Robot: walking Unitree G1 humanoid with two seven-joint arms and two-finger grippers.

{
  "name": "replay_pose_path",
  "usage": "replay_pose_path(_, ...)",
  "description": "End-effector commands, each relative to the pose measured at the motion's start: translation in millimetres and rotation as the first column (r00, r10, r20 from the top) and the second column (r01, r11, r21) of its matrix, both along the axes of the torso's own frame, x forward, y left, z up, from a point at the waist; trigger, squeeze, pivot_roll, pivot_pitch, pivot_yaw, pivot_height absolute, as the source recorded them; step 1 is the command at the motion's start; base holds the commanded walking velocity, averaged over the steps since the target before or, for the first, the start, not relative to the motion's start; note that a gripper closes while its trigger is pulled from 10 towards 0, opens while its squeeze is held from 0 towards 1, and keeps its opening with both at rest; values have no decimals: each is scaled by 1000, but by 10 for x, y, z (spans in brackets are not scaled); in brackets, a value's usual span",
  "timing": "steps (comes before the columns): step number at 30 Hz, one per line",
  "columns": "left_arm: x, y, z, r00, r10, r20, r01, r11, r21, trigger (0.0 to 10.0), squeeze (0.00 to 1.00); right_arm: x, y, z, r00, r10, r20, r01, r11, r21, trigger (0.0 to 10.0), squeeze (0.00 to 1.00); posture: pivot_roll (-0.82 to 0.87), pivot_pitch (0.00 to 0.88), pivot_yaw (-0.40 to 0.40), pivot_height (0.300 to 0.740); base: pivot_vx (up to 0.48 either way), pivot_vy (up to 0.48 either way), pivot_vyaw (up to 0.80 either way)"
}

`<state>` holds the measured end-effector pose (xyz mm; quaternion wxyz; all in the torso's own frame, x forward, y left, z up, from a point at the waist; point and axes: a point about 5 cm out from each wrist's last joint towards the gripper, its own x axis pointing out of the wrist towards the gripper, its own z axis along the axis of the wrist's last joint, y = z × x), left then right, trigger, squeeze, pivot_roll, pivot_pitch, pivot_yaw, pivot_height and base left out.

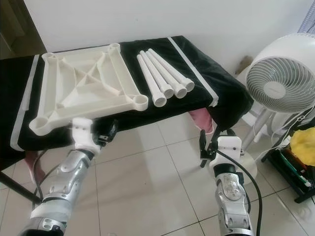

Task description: Building children table

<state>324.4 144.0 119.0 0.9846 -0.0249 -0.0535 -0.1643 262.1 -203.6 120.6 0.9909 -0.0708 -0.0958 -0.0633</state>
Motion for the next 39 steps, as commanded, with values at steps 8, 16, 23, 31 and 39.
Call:
replay_pose_path(8,-10,72,18,1000,13,-14,-13,1000,15,10000,0,45,44,15,1000,8,-11,-8,1000,-4,10000,0,-27,10,17,740,0,0,777)
replay_pose_path(16,2,112,54,999,37,-5,-37,999,30,10000,0,75,59,46,1000,23,5,-23,999,34,10000,0,-21,11,15,740,0,0,300)
replay_pose_path(23,28,111,75,999,36,-5,-36,999,22,10000,0,105,60,60,1000,27,10,-28,999,33,10000,0,-20,5,20,740,0,0,0)
replay_pose_path(31,34,127,99,999,33,-1,-33,999,16,10000,0,114,56,63,1000,29,12,-29,999,32,10000,0,-18,5,19,740,0,0,0)
replay_pose_path(39,44,122,113,999,42,4,-42,999,-4,10000,0,126,33,78,999,36,14,-37,999,28,10000,0,-22,1,11,740,0,0,0)
